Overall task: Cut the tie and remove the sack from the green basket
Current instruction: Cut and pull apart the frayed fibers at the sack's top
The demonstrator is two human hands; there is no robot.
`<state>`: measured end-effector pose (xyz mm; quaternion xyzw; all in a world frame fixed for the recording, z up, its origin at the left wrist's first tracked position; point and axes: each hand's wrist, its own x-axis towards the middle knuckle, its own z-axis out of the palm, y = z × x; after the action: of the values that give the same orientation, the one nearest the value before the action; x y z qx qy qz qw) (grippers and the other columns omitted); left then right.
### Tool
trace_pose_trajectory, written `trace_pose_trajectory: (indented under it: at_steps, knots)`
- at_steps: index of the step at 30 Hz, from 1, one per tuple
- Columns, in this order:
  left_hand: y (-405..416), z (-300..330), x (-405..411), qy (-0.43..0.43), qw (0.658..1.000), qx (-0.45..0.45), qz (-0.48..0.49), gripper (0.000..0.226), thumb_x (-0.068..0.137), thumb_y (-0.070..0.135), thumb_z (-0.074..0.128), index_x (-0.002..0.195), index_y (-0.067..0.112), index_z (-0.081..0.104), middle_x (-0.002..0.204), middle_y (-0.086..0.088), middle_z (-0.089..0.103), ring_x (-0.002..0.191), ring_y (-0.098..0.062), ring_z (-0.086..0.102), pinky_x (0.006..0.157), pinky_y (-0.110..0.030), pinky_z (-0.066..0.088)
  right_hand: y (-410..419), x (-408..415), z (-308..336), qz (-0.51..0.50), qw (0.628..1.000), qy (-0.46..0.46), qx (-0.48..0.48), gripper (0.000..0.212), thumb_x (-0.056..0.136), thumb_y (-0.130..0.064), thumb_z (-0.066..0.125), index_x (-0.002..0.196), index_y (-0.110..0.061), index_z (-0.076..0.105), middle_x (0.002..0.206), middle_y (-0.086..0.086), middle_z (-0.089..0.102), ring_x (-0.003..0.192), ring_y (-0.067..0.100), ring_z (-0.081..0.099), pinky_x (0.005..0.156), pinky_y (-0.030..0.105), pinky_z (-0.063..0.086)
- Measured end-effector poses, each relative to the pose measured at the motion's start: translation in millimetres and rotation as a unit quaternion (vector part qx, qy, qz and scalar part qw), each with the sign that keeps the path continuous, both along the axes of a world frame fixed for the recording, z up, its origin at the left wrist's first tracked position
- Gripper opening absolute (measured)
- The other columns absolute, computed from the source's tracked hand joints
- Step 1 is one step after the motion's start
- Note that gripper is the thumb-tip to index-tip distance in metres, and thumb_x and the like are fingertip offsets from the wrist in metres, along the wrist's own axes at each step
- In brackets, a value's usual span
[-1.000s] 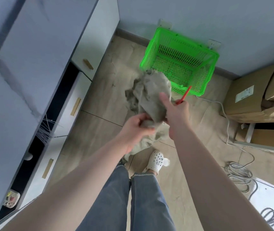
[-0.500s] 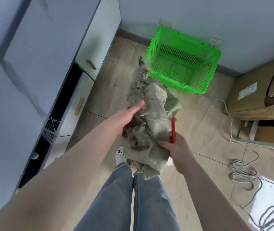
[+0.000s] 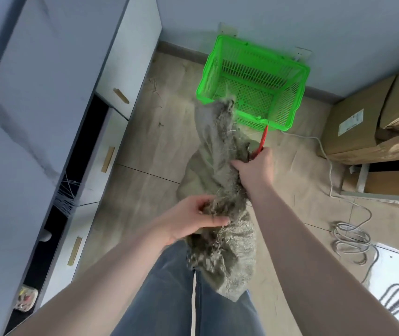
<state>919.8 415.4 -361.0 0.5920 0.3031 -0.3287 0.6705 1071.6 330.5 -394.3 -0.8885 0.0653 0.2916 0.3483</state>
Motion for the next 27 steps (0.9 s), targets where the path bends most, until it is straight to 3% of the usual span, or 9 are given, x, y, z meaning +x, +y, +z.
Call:
trace_pose_trajectory:
  at_steps: [2, 5, 10, 13, 17, 20, 23, 25, 27]
  knots:
    - [11.7, 3.1, 7.0, -0.020, 0.998, 0.041, 0.030, 0.060, 0.069, 0.059, 0.062, 0.121, 0.029, 0.057, 0.116, 0.011, 0.066, 0.109, -0.009, 0.062, 0.096, -0.027, 0.046, -7.0, -12.2, -0.7, -0.015, 0.999, -0.021, 0.028, 0.045, 0.077, -0.014, 0.079, 0.097, -0.011, 0.039, 0.078, -0.008, 0.042, 0.069, 0.012, 0.046, 0.052, 0.017, 0.033]
    - [28.0, 2.5, 32.5, -0.029, 0.976, 0.098, 0.193, 0.074, 0.066, 0.067, 0.060, 0.124, 0.024, 0.051, 0.118, 0.009, 0.061, 0.110, -0.011, 0.059, 0.096, -0.030, 0.047, -12.7, -40.4, 1.1, -0.005, 0.996, -0.025, 0.087, 0.046, 0.073, -0.019, 0.082, 0.092, -0.016, 0.040, 0.079, -0.008, 0.049, 0.069, 0.010, 0.049, 0.060, 0.017, 0.041]
    - [32.5, -12.1, 67.5, -0.020, 0.940, 0.250, 0.232, 0.046, 0.081, 0.035, 0.076, 0.116, 0.020, 0.051, 0.103, 0.007, 0.063, 0.097, -0.013, 0.063, 0.084, -0.027, 0.048, -21.8, -67.8, 17.7, 0.074, 0.988, 0.014, 0.137, 0.043, 0.074, -0.033, 0.082, 0.083, -0.025, 0.040, 0.077, -0.006, 0.049, 0.067, 0.008, 0.049, 0.062, 0.025, 0.046]
    - [26.5, -14.1, 64.6, -0.028, 0.942, 0.246, 0.228, 0.041, 0.085, 0.022, 0.072, 0.122, 0.012, 0.056, 0.113, -0.001, 0.069, 0.102, -0.020, 0.066, 0.095, -0.042, 0.051, -23.2, -46.9, 30.1, -0.012, 0.986, -0.062, 0.158, 0.031, 0.086, -0.038, 0.069, 0.083, -0.025, 0.042, 0.075, -0.010, 0.051, 0.059, -0.008, 0.050, 0.057, 0.012, 0.040]
    - [13.0, -10.3, 47.4, -0.058, 0.950, 0.209, 0.225, 0.016, 0.094, 0.010, 0.058, 0.105, 0.016, 0.067, 0.096, -0.003, 0.075, 0.088, -0.024, 0.071, 0.087, -0.050, 0.055, -9.8, -7.6, 30.9, -0.067, 0.981, -0.066, 0.169, 0.029, 0.088, -0.020, 0.068, 0.085, -0.025, 0.040, 0.086, -0.010, 0.056, 0.071, -0.004, 0.054, 0.059, 0.011, 0.040]
    - [6.1, -6.1, 40.9, -0.057, 0.962, 0.185, 0.192, 0.019, 0.095, 0.007, 0.056, 0.103, 0.018, 0.069, 0.089, 0.001, 0.076, 0.081, -0.021, 0.072, 0.085, -0.041, 0.057, 6.8, -2.0, 26.7, -0.049, 0.983, 0.013, 0.178, 0.019, 0.090, 0.002, 0.051, 0.095, -0.015, 0.044, 0.074, -0.008, 0.048, 0.062, 0.004, 0.044, 0.050, 0.009, 0.035]
    - [9.7, -4.4, 41.0, -0.046, 0.958, 0.199, 0.199, 0.010, 0.093, 0.012, 0.060, 0.096, 0.018, 0.067, 0.086, -0.006, 0.075, 0.076, -0.031, 0.068, 0.069, -0.035, 0.050, 9.2, -5.0, 21.1, -0.070, 0.964, 0.064, 0.247, 0.022, 0.086, -0.005, 0.061, 0.087, -0.018, 0.043, 0.058, -0.015, 0.054, 0.058, 0.003, 0.049, 0.065, 0.023, 0.044]
    - [15.2, -2.1, 41.0, -0.041, 0.958, 0.197, 0.202, 0.007, 0.093, 0.015, 0.061, 0.089, 0.018, 0.066, 0.082, -0.013, 0.073, 0.062, -0.025, 0.060, 0.060, -0.032, 0.045, 6.1, -9.6, 19.1, -0.041, 0.961, 0.102, 0.256, 0.029, 0.081, -0.021, 0.069, 0.083, -0.020, 0.041, 0.064, -0.012, 0.053, 0.065, 0.010, 0.052, 0.068, 0.032, 0.047]
    - [19.9, -0.4, 40.6, -0.045, 0.964, 0.196, 0.175, 0.008, 0.091, 0.012, 0.062, 0.086, 0.017, 0.064, 0.076, -0.009, 0.071, 0.057, -0.016, 0.058, 0.055, -0.027, 0.048, 4.0, -16.0, 21.2, -0.010, 0.958, 0.121, 0.261, 0.031, 0.081, -0.014, 0.070, 0.082, -0.019, 0.040, 0.068, -0.008, 0.054, 0.066, 0.011, 0.053, 0.065, 0.031, 0.046]
